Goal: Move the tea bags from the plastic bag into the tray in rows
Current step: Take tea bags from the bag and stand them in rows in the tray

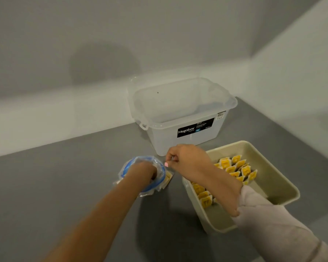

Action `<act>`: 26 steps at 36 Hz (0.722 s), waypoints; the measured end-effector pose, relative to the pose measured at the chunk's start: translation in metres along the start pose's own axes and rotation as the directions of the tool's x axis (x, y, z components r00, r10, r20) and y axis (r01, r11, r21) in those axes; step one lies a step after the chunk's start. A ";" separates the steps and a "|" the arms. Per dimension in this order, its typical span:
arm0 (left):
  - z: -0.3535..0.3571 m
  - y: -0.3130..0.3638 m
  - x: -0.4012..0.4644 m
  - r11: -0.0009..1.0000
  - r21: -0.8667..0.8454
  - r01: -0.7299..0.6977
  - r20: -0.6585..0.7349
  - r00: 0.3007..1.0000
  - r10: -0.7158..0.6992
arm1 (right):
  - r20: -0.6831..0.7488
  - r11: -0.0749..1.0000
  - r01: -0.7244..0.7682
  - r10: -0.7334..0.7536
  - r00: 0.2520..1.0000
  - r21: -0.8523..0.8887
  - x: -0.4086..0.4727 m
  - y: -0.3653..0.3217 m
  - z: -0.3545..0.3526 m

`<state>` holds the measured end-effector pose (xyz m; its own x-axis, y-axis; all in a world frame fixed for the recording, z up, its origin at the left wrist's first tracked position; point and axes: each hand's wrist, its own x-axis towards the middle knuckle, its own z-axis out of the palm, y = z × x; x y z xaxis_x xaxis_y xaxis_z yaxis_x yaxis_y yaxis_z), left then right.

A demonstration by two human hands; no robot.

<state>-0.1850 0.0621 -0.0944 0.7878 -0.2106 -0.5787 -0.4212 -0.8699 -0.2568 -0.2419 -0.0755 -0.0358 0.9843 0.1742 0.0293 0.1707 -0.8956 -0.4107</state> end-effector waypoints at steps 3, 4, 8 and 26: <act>-0.002 0.005 0.003 0.990 0.138 -0.011 0.085 0.996 -0.001 | -0.007 1.000 -0.020 0.020 1.000 -0.007 0.000 -0.001 0.002; -0.004 0.005 0.003 0.992 0.126 0.011 0.094 0.995 -0.022 | -0.012 1.000 -0.021 0.021 1.000 -0.011 0.000 -0.001 0.003; 0.006 -0.004 0.000 0.997 -0.079 0.026 -0.026 0.999 -0.028 | -0.019 0.999 -0.042 0.041 0.999 -0.020 0.000 -0.002 0.005; 0.015 -0.045 -0.040 0.450 -0.785 -0.426 -0.552 0.810 -0.197 | 0.056 0.967 -0.150 0.141 0.988 0.205 0.010 -0.014 0.025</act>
<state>-0.2041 0.1163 -0.0709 0.9692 -0.2460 0.0090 -0.1722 -0.6515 0.7388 -0.2355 -0.0512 -0.0523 0.9944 0.0688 -0.0801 0.0085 -0.8083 -0.5887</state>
